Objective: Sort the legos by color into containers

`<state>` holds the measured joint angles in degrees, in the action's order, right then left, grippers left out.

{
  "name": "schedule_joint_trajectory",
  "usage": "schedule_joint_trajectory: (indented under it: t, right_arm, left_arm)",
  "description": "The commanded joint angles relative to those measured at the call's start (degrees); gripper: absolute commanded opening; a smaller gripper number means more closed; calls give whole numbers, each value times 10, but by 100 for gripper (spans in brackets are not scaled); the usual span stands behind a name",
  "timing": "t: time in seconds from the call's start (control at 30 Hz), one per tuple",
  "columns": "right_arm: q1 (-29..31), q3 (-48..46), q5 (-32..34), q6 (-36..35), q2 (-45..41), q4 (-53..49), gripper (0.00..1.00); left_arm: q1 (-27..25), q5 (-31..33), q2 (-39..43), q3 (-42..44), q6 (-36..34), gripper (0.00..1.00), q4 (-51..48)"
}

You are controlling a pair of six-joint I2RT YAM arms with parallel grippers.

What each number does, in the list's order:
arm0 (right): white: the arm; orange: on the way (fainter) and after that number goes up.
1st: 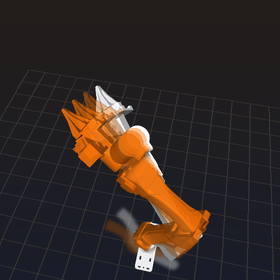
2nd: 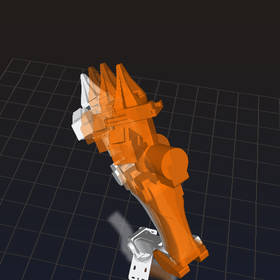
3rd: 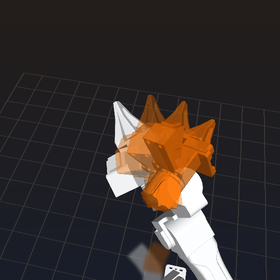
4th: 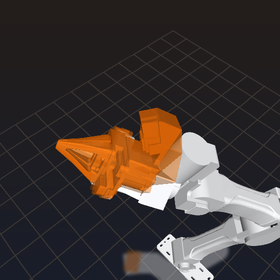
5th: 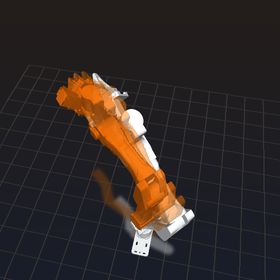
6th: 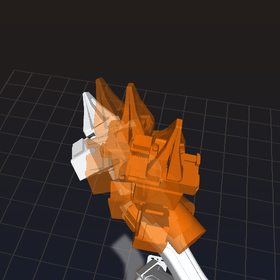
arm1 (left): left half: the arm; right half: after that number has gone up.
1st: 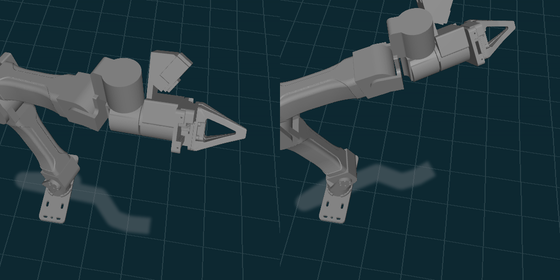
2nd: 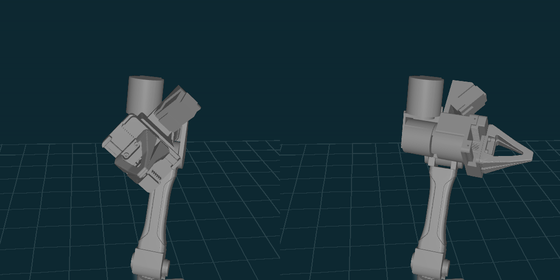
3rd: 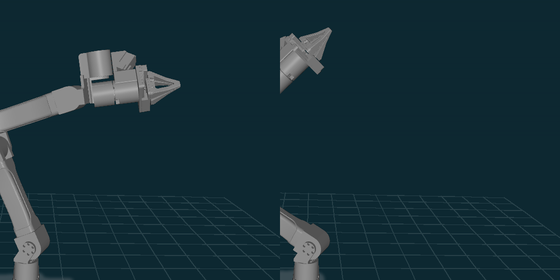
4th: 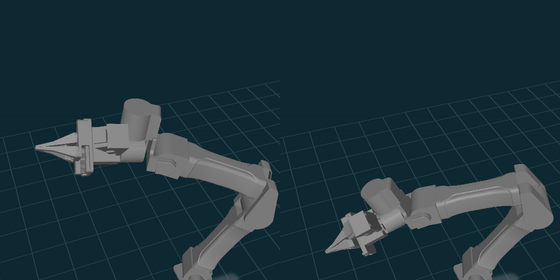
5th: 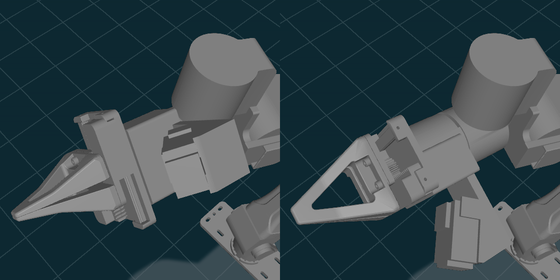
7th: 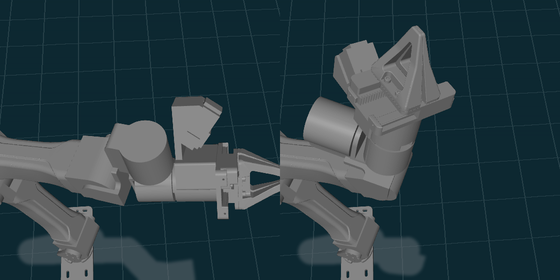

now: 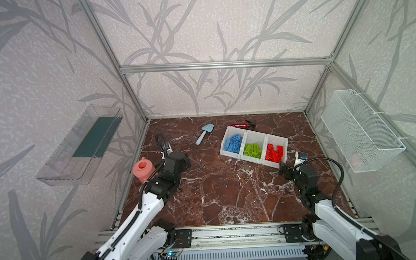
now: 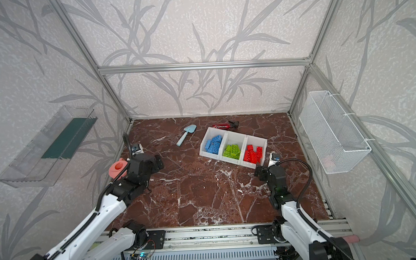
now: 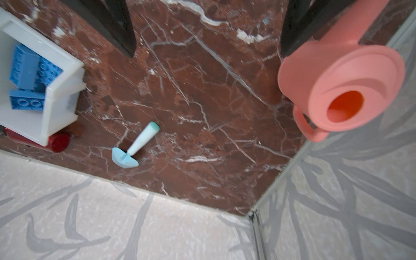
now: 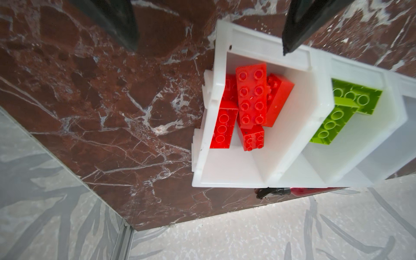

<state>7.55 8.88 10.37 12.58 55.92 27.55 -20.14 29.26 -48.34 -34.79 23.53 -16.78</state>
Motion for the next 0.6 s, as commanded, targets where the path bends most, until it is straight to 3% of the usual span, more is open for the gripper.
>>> schedule_joint_trajectory:
  t: [0.0,0.17,0.3,0.43,0.57]
  right_arm:
    - [1,0,54,-137,98,232,99]
    - [0,23,28,-143,156,267,99]
    - [-23,20,3,-119,228,344,99]
    - [-27,1,-24,-120,371,531,99]
    - [-25,35,-54,-131,338,431,99]
  left_arm:
    - [62,12,-3,69,-93,99,120]
    - [183,-102,-110,78,-86,99,199]
    - [191,-148,-188,85,-111,99,331]
    - [193,-142,-267,84,-140,99,409]
    - [196,-164,-316,52,-166,99,426]
